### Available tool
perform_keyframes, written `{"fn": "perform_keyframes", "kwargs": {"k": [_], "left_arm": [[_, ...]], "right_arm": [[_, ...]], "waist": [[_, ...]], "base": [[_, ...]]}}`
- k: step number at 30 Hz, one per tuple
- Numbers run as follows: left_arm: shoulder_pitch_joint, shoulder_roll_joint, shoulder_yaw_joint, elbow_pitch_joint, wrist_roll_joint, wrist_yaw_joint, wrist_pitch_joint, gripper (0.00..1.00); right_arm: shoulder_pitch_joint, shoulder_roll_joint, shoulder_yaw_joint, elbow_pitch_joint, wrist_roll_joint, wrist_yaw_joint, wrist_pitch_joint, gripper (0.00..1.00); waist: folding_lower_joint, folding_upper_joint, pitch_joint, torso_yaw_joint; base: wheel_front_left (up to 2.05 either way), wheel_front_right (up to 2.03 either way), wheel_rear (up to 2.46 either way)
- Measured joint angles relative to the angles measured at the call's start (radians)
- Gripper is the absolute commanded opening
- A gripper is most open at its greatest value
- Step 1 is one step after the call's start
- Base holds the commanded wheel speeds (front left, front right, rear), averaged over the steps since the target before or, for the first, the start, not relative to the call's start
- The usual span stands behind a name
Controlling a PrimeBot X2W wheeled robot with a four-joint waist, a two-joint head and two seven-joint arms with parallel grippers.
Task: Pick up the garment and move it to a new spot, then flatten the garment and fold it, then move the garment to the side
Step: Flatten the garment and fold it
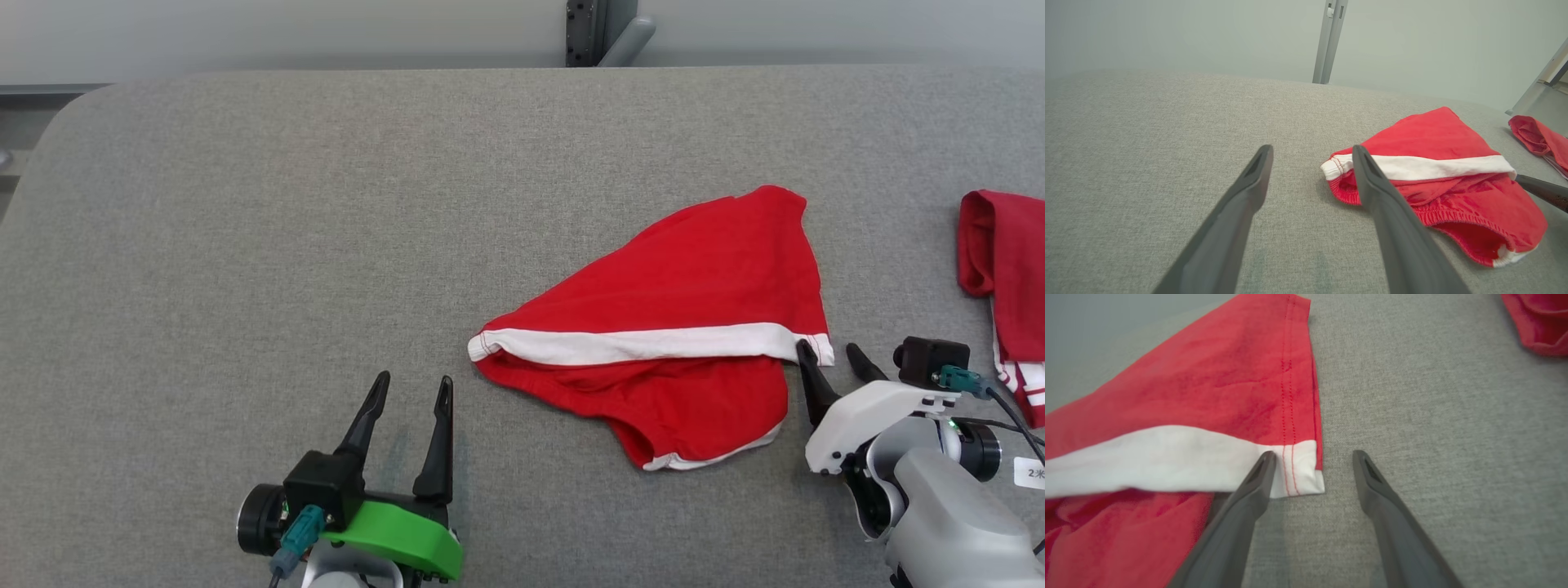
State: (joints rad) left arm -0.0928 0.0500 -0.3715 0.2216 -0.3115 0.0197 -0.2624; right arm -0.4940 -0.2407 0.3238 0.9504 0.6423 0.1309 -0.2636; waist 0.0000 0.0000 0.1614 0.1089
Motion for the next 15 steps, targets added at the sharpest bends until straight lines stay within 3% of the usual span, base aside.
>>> {"fn": "perform_keyframes", "kwargs": {"k": [4,6,8,15], "left_arm": [[-0.001,0.0,-0.001,-0.003,0.0,0.003,0.0,1.0],[-0.002,0.0,0.0,-0.005,0.0,0.006,0.0,1.0],[-0.002,0.0,0.002,-0.007,0.0,0.007,0.0,1.0],[-0.001,0.0,-0.001,-0.01,-0.011,0.011,0.0,1.0]], "right_arm": [[-0.02,0.001,0.028,0.032,-0.003,0.0,-0.002,0.46],[-0.025,0.001,0.035,0.037,-0.009,0.0,-0.002,0.32],[-0.025,0.004,0.036,0.039,-0.025,0.0,-0.002,0.0],[-0.003,0.008,-0.007,0.001,-0.091,0.001,-0.002,0.0]], "waist": [[0.0,0.0,0.003,-0.004],[0.0,0.0,0.004,-0.007],[0.0,0.0,0.004,-0.011],[0.0,0.0,-0.007,-0.026]], "base": [[0.0,0.0,0.0],[0.0,0.0,0.0],[0.0,0.0,0.0],[0.0,0.0,0.0]]}}
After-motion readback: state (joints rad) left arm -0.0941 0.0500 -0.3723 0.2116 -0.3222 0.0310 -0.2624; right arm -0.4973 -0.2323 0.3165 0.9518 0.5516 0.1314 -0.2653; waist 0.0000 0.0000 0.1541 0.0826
